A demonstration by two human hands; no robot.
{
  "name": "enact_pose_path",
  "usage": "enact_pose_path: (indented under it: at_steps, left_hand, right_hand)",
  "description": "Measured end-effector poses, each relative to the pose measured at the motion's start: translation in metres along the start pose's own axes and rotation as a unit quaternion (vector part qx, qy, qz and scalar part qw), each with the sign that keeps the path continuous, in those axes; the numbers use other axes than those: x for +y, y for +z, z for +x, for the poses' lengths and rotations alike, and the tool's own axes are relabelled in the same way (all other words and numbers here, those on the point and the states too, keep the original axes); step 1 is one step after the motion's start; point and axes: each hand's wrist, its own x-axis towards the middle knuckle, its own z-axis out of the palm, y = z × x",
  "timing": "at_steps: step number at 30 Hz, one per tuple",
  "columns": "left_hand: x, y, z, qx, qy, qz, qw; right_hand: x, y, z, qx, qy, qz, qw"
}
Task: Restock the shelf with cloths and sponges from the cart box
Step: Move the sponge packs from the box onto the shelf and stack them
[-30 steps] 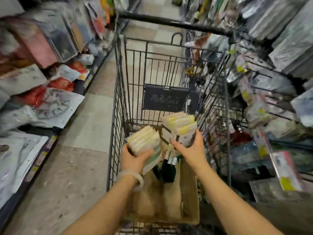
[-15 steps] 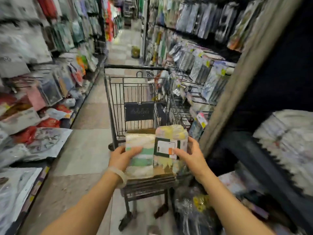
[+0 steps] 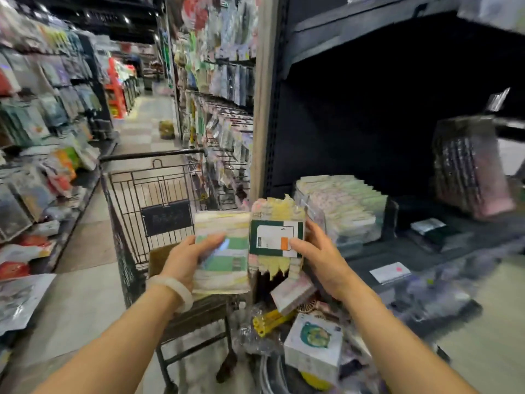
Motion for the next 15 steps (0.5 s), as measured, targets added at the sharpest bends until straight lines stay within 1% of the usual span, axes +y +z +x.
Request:
enact_pose_path:
  at_steps: [3,9,13,15]
  left_hand:
    - [-0.015,0.061,-0.017,-0.023,0.003,-0.001,1.000]
    - [-0.063,0.183,-0.046,-0.074,-0.029,-0.008,0.997]
    - [-0.083,0.238,-0.059,-0.083,-0.046,-0.005,0.995]
    - [-0.087,0.253,-0.058,-0.078,-0.053,-0.010,0.995]
  right_hand:
    - [-0.011,-0.060,-0.037,0.011,0.005,-0.004,1.000]
    - [-0.029,-0.182,-0.108,0.065,0.016,-0.023,0.997]
    - [-0.033,-0.234,-0.129,0.103,0.026,-0.002,0.994]
    - [-0.033,-0.249,-0.130,0.107,0.029,0.002,0.994]
